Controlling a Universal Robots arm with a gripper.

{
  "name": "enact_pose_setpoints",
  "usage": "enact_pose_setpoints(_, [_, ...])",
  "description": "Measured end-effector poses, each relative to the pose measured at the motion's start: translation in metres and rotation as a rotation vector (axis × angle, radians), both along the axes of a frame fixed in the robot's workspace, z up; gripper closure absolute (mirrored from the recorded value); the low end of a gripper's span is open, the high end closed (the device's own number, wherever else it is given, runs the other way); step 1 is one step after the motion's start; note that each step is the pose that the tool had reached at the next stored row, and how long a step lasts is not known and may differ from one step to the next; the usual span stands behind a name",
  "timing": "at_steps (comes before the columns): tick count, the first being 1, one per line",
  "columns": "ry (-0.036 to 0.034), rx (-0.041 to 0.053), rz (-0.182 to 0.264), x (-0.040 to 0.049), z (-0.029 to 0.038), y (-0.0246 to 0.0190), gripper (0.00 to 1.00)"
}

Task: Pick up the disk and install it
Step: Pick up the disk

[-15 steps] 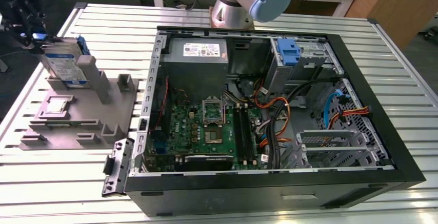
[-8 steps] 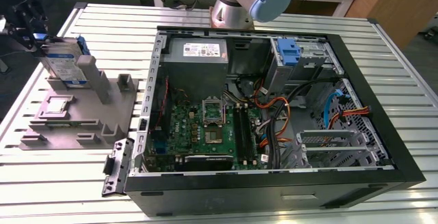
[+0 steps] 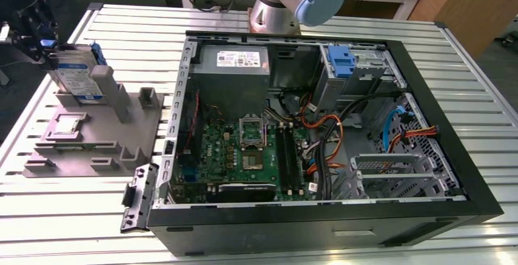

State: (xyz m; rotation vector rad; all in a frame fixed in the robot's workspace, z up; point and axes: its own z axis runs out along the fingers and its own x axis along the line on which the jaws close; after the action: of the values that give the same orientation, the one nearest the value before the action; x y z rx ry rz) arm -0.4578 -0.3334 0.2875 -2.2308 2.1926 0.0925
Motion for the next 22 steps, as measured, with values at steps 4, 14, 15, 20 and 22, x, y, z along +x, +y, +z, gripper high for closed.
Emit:
enact_pose_setpoints(4, [-0.0002, -0.0012, 0.000, 0.0000, -0.0001, 0.0000, 0.49])
enact_pose_setpoints(14, [-0.0001, -0.0039, 0.000, 0.0000, -0.0001, 0.0001, 0.57])
enact_pose_setpoints(15, [-0.0001, -0.0039, 0.000, 0.0000, -0.0001, 0.0001, 0.57])
enact_pose_setpoints(20, [0.0000, -0.0040, 0.000, 0.0000, -0.0001, 0.0001, 0.63])
enact_pose_setpoints(22, [0.0000, -0.0042, 0.000, 0.0000, -0.0002, 0.0001, 0.63])
